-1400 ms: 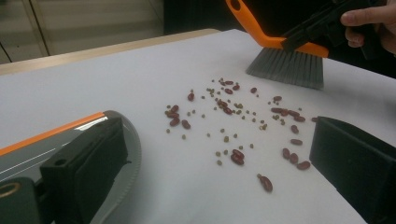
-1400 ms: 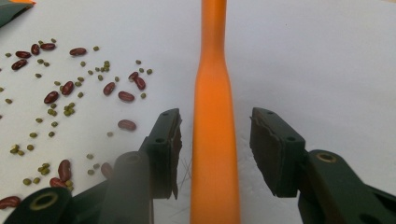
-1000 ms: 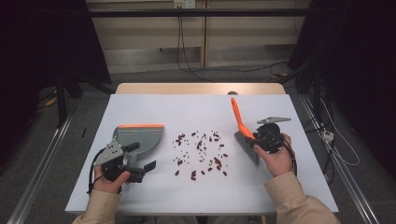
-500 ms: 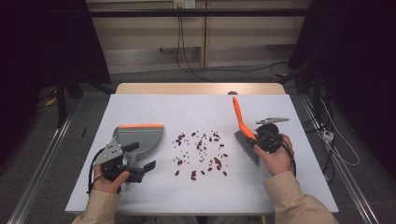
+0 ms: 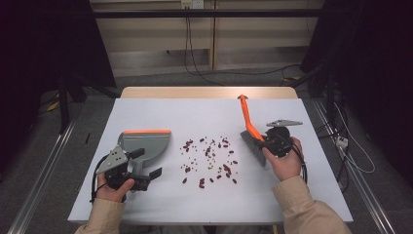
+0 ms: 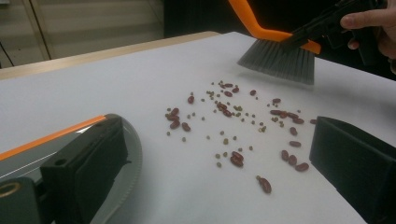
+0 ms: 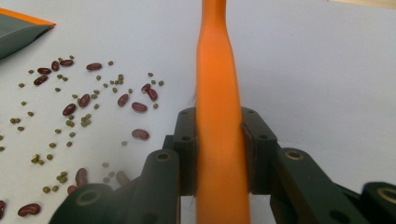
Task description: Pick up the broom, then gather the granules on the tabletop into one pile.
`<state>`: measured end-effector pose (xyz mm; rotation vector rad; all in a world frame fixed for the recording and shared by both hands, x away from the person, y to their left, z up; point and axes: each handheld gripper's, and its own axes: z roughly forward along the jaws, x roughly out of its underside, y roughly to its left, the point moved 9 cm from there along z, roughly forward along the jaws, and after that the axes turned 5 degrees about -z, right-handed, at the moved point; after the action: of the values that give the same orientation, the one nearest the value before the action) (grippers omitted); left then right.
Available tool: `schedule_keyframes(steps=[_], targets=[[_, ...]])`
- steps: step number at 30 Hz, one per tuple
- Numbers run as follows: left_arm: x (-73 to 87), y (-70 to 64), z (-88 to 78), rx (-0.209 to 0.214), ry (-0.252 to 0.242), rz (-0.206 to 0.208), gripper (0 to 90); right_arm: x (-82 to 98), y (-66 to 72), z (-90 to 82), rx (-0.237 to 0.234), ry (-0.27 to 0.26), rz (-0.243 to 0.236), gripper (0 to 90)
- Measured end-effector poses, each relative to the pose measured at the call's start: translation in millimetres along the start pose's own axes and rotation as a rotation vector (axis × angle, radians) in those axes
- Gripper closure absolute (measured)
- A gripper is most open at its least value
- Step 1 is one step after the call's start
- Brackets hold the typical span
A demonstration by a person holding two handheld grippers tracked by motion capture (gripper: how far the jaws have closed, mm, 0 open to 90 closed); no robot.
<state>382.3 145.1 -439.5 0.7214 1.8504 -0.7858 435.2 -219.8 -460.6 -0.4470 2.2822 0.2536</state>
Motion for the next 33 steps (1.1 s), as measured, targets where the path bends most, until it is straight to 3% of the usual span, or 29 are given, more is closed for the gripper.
schedule_keyframes(steps=[7, 21, 29, 33], targets=[[1.0, 1.8, -1.1, -0.002, 0.002, 0.003, 4.0, -10.0, 0.0, 6.6, -0.009, -0.038, -0.008, 71.4], [3.1, 4.6, -2.8, -0.009, 0.003, -0.003, 4.0, -21.2, 2.2, 22.4, -0.015, -0.047, -0.019, 71.4], [3.6, 5.9, -4.0, -0.016, -0.001, -0.01, 4.0, -34.4, 6.3, 31.6, -0.005, -0.059, -0.072, 71.5], [3.1, 6.8, -4.1, -0.015, -0.002, -0.011, 4.0, -42.2, 7.4, 41.2, 0.011, -0.058, -0.131, 71.5]])
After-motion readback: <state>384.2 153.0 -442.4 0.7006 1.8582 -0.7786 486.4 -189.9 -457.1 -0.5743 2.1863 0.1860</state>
